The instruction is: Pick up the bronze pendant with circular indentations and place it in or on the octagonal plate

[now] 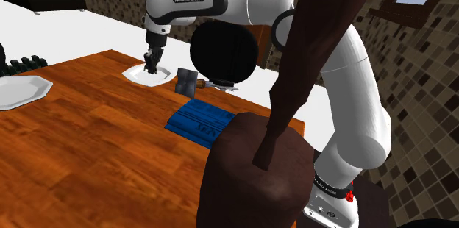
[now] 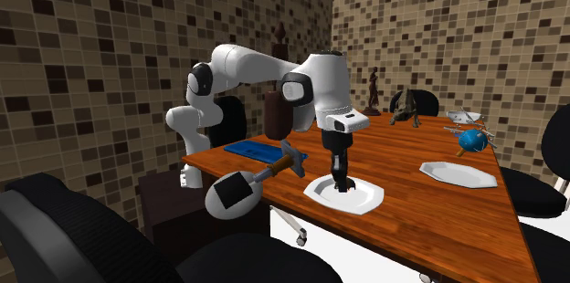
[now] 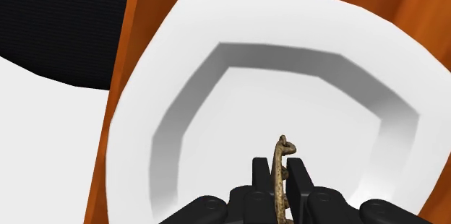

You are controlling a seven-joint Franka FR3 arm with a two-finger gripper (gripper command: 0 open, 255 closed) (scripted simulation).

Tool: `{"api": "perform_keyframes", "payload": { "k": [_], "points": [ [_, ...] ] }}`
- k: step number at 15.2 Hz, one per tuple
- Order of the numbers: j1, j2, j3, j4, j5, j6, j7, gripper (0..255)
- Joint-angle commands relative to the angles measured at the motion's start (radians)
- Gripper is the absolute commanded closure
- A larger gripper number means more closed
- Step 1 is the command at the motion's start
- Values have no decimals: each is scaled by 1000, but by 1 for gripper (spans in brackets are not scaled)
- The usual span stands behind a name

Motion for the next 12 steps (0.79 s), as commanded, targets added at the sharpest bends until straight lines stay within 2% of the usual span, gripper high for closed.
{"api": "perform_keyframes", "payload": {
  "k": [1, 7, 8, 12],
  "points": [
    [0, 3, 0, -7, 0, 11, -1, 255],
    [0, 3, 0, -7, 0, 11, -1, 255],
    [0, 3, 0, -7, 0, 11, -1, 0],
    [0, 3, 0, -7, 0, 11, -1, 0]
  ]
}}
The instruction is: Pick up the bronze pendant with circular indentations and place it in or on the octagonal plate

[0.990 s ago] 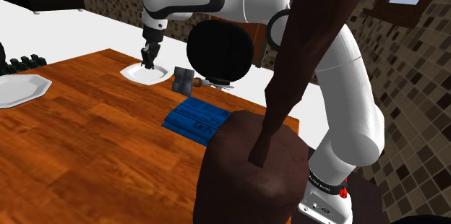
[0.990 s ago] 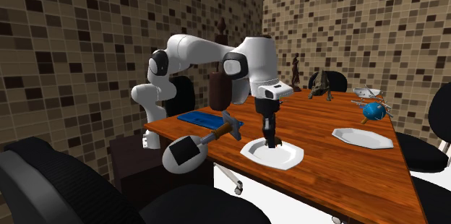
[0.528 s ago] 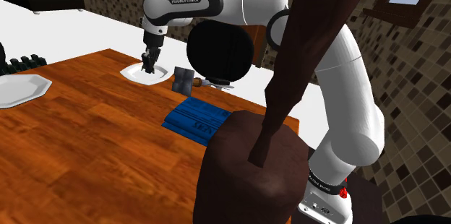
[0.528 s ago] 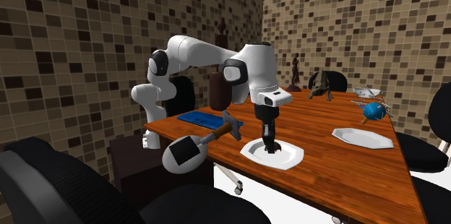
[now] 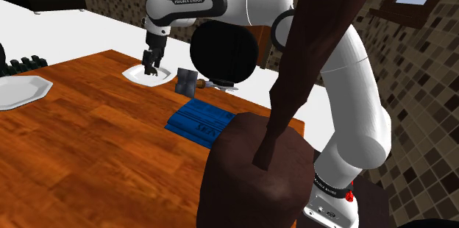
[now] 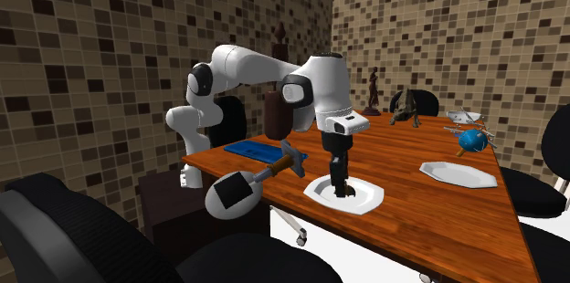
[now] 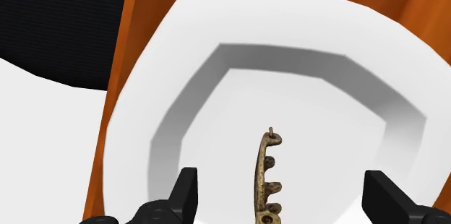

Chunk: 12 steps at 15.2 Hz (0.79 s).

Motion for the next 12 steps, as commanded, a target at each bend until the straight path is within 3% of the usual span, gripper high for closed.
{"api": "perform_keyframes", "payload": {
  "k": [1, 5, 12],
  "points": [
    [0, 0, 0, 0, 0, 0, 0, 0],
    [-6, -31, 3, 75, 6, -106, -3, 0],
    [-6, -31, 3, 75, 6, -106, -3, 0]
  ]
}}
